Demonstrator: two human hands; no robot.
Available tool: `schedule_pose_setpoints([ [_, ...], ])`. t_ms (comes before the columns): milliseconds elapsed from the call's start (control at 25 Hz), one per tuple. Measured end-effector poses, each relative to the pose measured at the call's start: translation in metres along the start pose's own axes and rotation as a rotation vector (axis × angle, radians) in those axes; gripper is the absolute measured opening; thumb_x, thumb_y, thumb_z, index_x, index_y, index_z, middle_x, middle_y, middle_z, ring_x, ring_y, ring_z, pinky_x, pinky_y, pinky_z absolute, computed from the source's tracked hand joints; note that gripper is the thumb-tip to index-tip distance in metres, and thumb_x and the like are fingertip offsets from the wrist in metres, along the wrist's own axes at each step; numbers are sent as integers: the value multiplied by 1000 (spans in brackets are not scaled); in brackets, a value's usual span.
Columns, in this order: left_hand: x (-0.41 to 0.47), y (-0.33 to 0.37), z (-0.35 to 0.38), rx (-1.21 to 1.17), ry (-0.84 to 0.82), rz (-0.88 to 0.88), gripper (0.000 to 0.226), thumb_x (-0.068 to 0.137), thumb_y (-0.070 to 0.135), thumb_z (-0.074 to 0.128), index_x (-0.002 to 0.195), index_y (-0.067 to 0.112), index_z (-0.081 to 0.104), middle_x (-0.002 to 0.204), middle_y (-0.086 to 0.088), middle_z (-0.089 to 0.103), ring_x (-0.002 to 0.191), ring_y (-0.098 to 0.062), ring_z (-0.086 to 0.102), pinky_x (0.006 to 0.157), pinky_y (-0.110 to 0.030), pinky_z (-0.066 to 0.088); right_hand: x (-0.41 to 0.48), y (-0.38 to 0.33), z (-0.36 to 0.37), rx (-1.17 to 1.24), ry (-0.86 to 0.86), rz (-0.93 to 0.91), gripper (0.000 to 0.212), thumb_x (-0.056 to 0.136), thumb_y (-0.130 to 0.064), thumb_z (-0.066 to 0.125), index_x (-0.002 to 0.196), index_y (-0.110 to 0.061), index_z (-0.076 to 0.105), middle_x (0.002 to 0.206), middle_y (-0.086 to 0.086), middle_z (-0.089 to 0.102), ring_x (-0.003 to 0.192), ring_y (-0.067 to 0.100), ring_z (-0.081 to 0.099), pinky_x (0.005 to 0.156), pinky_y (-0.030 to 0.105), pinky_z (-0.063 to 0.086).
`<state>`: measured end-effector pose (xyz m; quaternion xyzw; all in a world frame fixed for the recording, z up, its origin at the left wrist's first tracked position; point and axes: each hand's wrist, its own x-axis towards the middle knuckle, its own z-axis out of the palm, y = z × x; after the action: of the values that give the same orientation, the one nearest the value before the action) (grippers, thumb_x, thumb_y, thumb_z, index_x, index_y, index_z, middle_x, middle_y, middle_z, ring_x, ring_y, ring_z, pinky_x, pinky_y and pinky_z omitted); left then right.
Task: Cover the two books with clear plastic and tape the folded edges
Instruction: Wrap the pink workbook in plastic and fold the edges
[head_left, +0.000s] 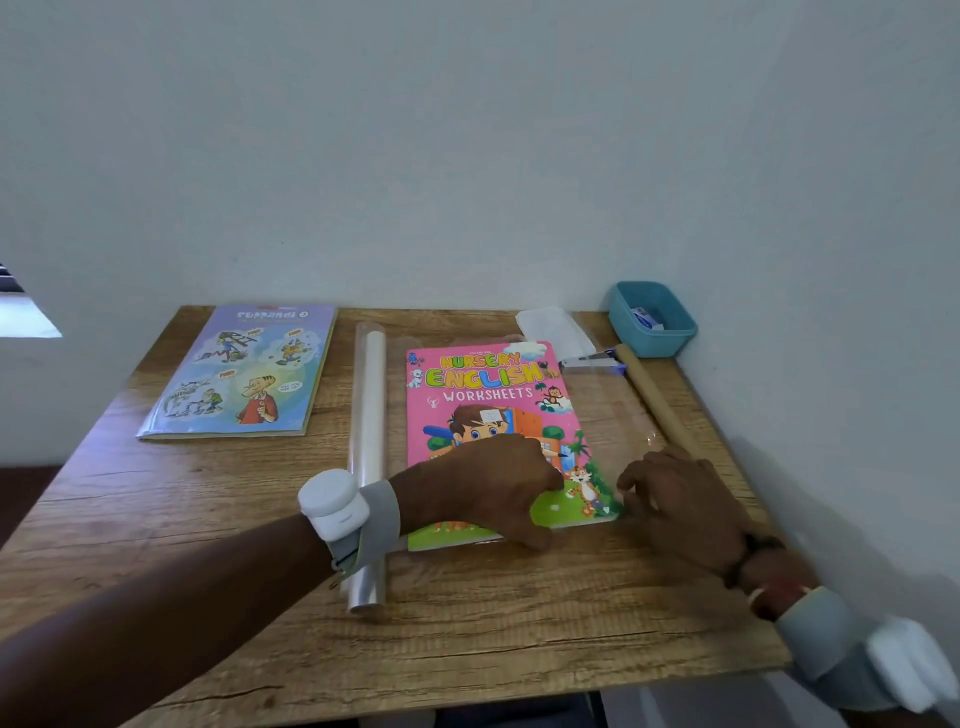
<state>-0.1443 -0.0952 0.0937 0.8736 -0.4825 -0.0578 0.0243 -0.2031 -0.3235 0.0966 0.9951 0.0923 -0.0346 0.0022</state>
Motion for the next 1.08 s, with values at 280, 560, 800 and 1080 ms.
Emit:
schedule_pose_setpoints([
  [280,-9,1,-13,-104,96,29,50,82,42,69,123,14,66,98,-13,73,88,-28,65,73,-29,49,-7,15,-25,200,-169,-1,56,53,-92,47,70,-42,67,83,-15,59,91,5,47,81,36,43],
  [560,-7,2,-11,-157,138,22,54,84,43,69,131,17,62,114,-9,72,98,-26,65,76,-24,40,-26,-11,9,-216,249,-236,19,71,-33,71,89,-32,69,85,-13,71,101,17,64,97,49,28],
  [800,-4,4,8,-41,193,63,51,81,52,60,123,24,67,104,-5,74,92,-26,68,73,-30,46,-37,-7,17,-99,290,-302,27,57,-26,60,80,-32,73,89,-15,68,103,20,63,93,40,29],
  [1080,-15,-2,23,-143,283,-27,50,81,68,51,103,29,75,107,9,74,91,-13,71,77,-33,54,-43,0,16,-150,389,-74,51,84,-63,44,59,-26,67,71,-13,68,99,21,61,87,45,34],
])
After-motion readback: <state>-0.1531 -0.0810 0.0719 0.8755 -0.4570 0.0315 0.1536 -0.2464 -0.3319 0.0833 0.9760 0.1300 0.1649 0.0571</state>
